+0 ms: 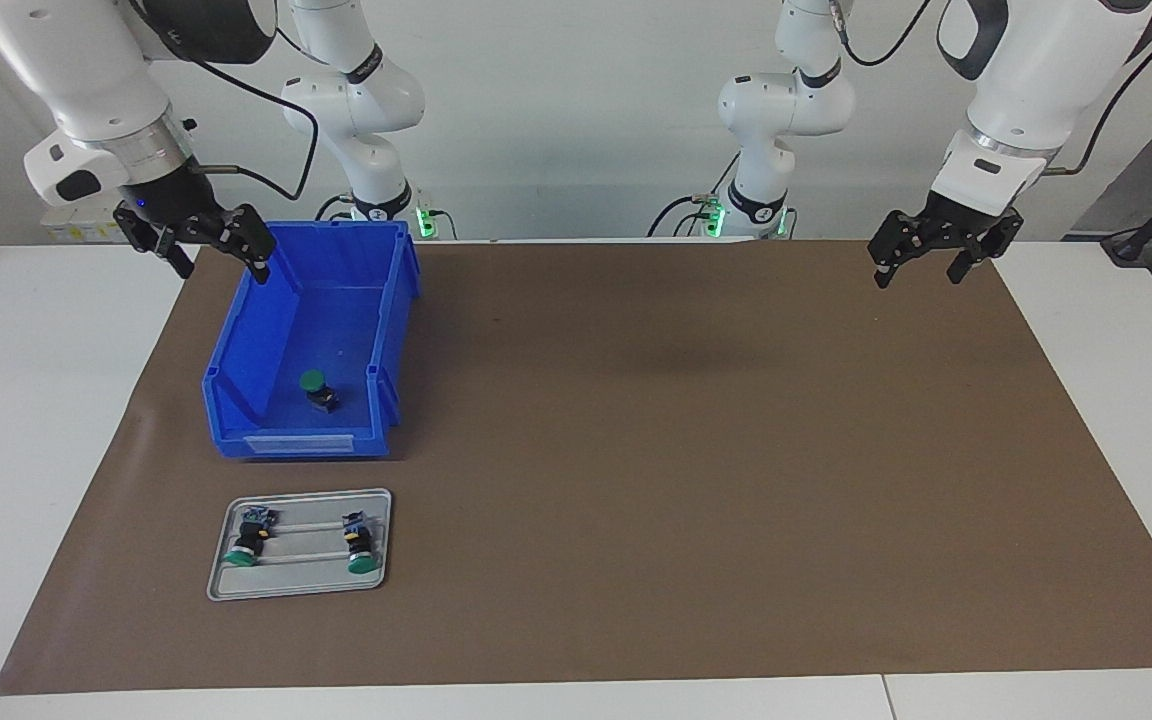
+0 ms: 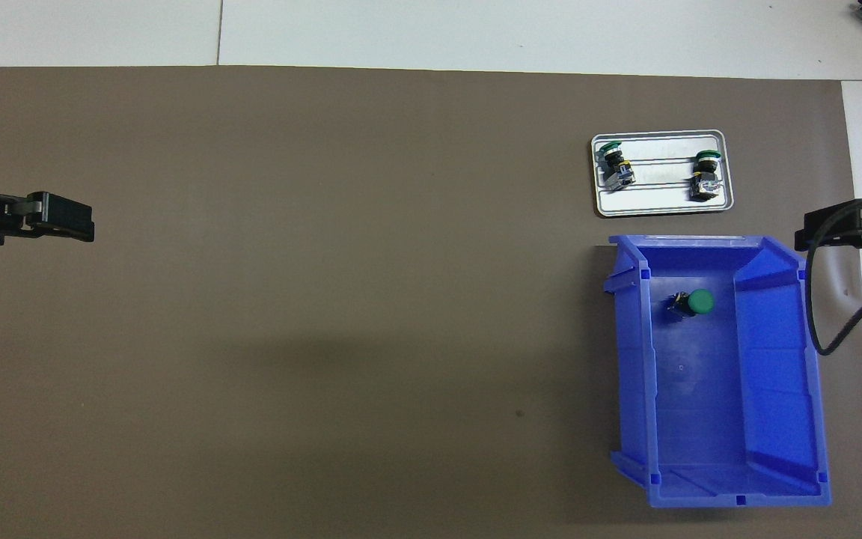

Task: Place and press button with both arms

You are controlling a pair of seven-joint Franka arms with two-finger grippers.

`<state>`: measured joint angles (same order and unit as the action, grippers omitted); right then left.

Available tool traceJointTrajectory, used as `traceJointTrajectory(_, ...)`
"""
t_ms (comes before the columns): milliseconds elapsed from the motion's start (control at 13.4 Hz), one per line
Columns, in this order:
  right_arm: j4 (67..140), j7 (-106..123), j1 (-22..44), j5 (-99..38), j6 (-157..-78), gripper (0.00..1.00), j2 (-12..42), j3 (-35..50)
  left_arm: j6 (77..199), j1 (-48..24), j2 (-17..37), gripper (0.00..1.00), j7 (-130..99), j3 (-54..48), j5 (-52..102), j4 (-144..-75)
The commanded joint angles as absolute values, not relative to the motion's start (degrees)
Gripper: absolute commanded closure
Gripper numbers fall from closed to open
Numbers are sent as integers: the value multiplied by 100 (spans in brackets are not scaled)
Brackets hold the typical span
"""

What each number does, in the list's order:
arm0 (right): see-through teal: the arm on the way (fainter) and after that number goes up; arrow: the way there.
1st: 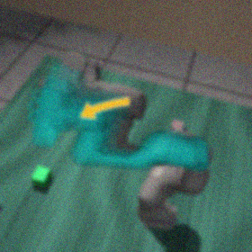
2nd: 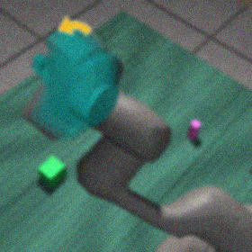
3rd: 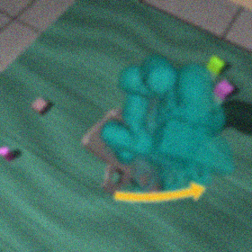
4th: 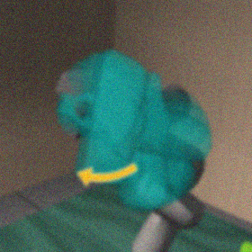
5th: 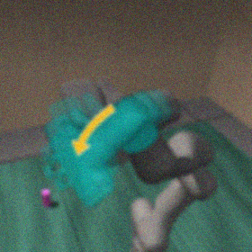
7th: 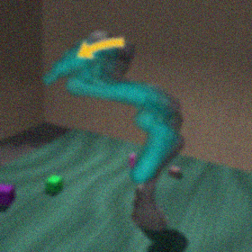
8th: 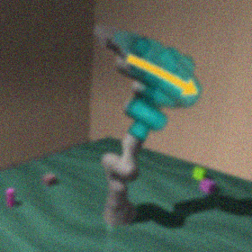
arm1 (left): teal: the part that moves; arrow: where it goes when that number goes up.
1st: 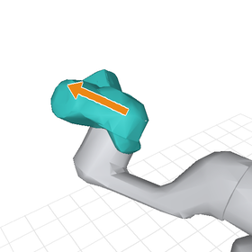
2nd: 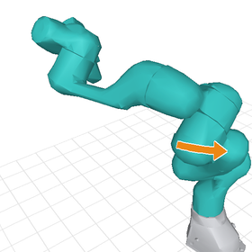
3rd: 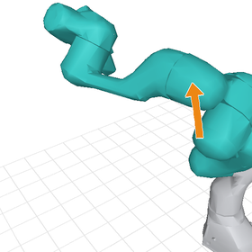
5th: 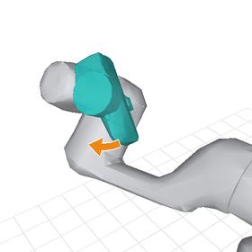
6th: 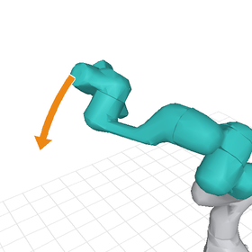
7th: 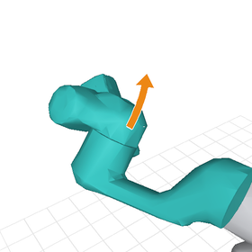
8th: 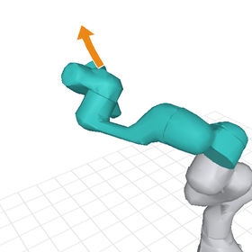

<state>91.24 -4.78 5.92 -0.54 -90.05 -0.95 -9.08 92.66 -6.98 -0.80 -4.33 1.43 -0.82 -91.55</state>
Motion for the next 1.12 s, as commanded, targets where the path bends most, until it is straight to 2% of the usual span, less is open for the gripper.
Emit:
traceJointTrajectory(0, 9167, -264, 607, 18, -9009, 0, -158, -984, 9220, -642, -193, 0, -378, 97, -149, -9246)
traceJointTrajectory(1048, 9211, -325, 659, 150, -8947, 0, -220, -914, 9220, -642, -202, 0, -378, 97, -149, -9246)
